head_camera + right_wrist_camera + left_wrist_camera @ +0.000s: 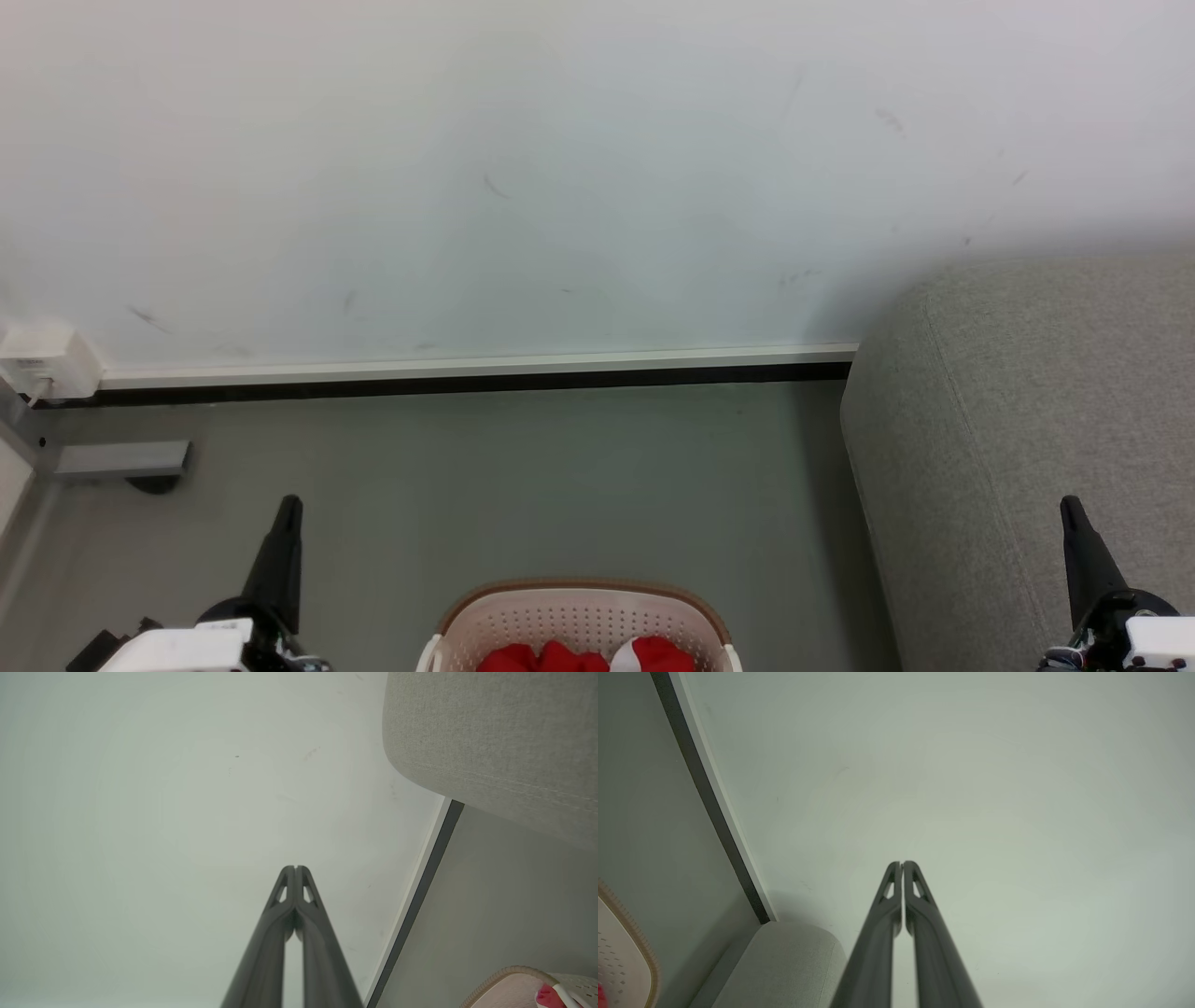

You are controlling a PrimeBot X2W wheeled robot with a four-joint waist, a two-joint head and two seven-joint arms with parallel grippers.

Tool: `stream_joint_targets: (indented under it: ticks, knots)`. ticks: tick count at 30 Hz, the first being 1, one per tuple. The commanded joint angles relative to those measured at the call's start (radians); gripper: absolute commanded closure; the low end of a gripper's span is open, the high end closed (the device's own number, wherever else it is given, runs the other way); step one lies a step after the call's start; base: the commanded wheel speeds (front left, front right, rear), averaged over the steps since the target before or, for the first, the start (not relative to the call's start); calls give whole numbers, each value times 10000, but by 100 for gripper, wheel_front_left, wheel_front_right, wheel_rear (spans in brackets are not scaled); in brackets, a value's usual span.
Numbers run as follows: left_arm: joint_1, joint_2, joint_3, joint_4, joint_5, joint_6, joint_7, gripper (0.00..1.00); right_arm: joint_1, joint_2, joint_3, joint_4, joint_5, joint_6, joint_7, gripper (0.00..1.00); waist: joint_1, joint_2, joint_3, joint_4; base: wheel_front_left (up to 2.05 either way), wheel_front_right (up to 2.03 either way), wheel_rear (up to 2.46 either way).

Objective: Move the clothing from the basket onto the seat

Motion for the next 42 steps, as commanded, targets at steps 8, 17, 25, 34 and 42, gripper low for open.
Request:
stream_joint_targets:
  ticks: [8, 17, 25, 34, 42]
  knots:
    - [-81, 34, 7, -39, -148, -48, 29, 100, -128, -4, -36, -48, 20, -21, 18, 100, 0, 0, 0, 0, 0, 0, 0]
    - [-81, 34, 7, -39, -148, -48, 29, 100, -128, -4, -36, -48, 19, -21, 18, 100, 0, 0, 0, 0, 0, 0, 0]
    - [-81, 34, 7, -39, -148, -48, 29, 100, -127, -4, -36, -48, 19, -21, 18, 100, 0, 0, 0, 0, 0, 0, 0]
    - [37, -15, -5, 61, 9, 4, -9, 0, 42, 8, 14, 66, -1, 2, -5, 0, 0, 0, 0, 0, 0, 0, 0]
    - [254, -55, -292, 235, 154, 29, -329, 0, 291, 43, 299, 127, -235, 1, -320, 0, 0, 0, 0, 7, 0, 0, 0]
